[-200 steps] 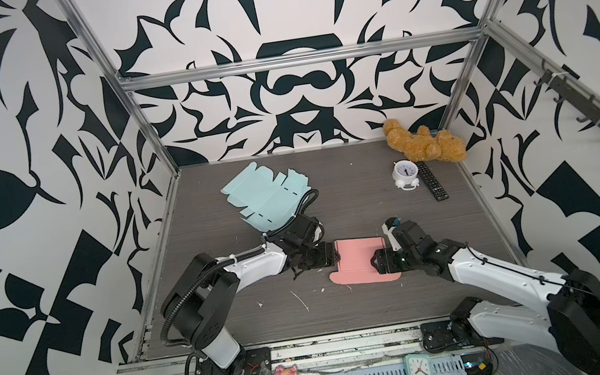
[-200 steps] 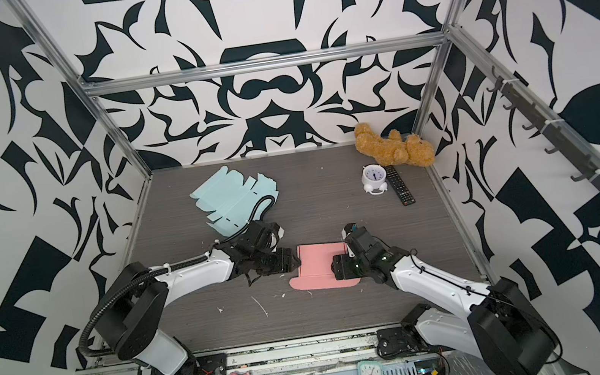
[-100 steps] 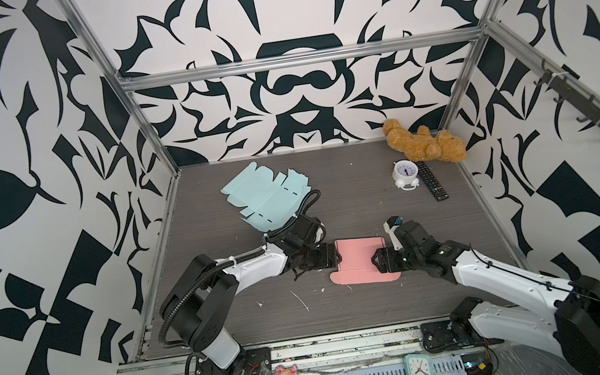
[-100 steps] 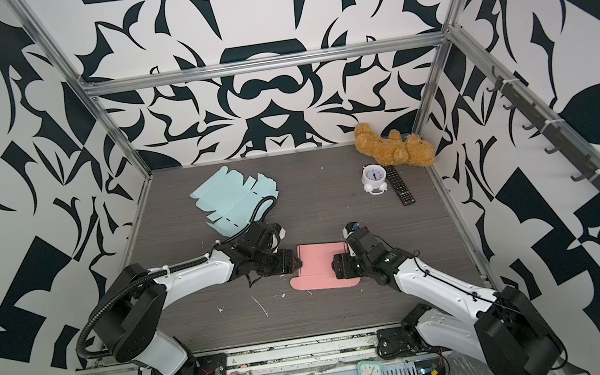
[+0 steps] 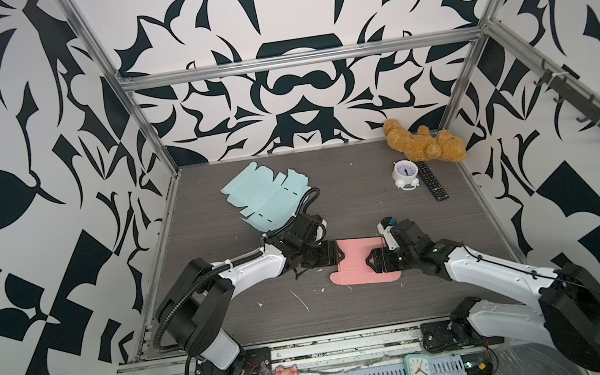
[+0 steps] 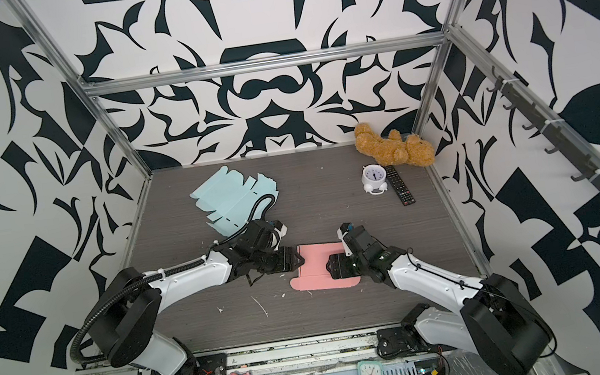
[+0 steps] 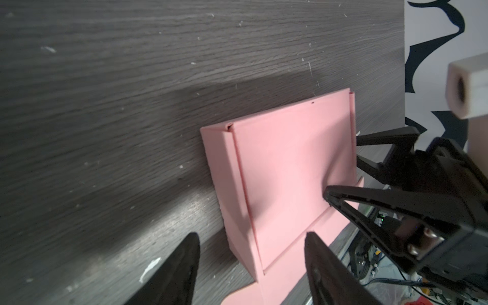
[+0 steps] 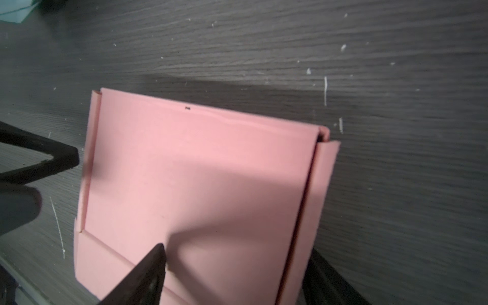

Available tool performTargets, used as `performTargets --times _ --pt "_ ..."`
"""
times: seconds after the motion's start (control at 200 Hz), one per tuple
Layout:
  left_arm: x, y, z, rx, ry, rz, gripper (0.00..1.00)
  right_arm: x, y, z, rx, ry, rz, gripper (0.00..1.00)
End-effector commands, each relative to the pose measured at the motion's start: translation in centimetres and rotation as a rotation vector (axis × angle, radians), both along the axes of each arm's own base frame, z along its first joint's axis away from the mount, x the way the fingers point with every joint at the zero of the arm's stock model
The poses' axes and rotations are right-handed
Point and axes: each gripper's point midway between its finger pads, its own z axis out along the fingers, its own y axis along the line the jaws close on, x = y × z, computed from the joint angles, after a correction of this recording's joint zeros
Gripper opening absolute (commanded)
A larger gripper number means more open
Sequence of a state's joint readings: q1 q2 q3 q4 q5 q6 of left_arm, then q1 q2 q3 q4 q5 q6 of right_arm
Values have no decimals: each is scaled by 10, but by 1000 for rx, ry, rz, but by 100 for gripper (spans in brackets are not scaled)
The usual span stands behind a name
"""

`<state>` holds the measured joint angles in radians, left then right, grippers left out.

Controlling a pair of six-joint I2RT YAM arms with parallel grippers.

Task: Assemble paper box
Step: Close the paper box at the center of the table, then move the paper box to the center of the table.

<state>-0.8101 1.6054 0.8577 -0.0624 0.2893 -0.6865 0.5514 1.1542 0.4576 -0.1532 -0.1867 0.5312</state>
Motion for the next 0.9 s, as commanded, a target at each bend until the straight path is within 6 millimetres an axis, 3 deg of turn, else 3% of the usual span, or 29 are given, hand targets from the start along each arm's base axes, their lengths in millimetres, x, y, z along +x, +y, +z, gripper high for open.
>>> performTargets --times 0.0,0.235,0.565,0.895 --pt "-4 -3 -2 -26 18 -1 63 9 23 21 63 -55 57 79" --pt "-4 5 -6 -5 15 24 59 9 46 20 74 -51 104 79" --pt "-10 31 -12 40 8 70 56 8 88 19 92 -55 179 79" --pt "-14 57 -16 69 5 109 55 3 95 20 105 -47 178 81"
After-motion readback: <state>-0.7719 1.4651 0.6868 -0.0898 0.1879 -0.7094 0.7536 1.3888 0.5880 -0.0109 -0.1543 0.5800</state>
